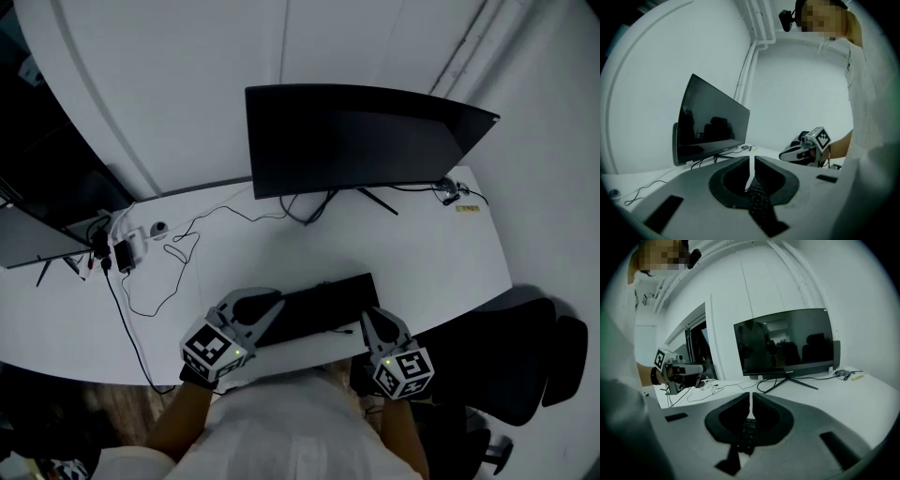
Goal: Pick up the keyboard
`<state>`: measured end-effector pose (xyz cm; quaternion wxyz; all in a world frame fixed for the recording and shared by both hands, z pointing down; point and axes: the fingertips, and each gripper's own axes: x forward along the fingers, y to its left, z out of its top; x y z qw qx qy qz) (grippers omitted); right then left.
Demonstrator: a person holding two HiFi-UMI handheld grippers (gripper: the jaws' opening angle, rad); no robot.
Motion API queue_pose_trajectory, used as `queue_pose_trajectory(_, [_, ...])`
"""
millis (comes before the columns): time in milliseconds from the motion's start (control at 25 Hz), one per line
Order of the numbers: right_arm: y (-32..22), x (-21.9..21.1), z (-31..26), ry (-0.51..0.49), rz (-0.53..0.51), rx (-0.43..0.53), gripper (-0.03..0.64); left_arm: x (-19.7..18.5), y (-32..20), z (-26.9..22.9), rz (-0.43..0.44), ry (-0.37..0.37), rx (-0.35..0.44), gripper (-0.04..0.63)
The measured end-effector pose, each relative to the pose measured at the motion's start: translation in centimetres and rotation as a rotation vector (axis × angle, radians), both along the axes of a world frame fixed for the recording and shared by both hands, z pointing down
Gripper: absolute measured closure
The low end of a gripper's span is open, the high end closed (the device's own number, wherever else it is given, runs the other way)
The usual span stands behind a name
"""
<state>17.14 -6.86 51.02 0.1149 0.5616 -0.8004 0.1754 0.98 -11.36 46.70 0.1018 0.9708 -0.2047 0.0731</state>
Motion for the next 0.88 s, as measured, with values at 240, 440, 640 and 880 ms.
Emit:
queue_pose_trajectory(240, [-2.6, -1.0, 2.2, 0.0, -0.12, -0.064, 0.583, -1.2, -1.0, 1.5, -0.118, 0.002, -0.066, 0.565])
queue_pose_trajectory(440, [-4.0, -1.5, 5.0, 0.008, -0.19, -0.133, 0.551, -1.0, -1.8, 2.6, -0.179, 0.007, -0.075, 0.565])
queue_pose_trajectory(640, [-5.1, -1.7, 7.8, 0.017, -0.216, -0.217, 0.499, -0.3, -1.8, 3.2, -0.197, 0.014, -0.1, 0.565])
queue_pose_trajectory(880, [-6.4, -2.2, 10.7, 0.035, -0.226, -0.307, 0.474, -0.6, -2.0, 4.7, -0.211, -0.001, -0.115, 0.565])
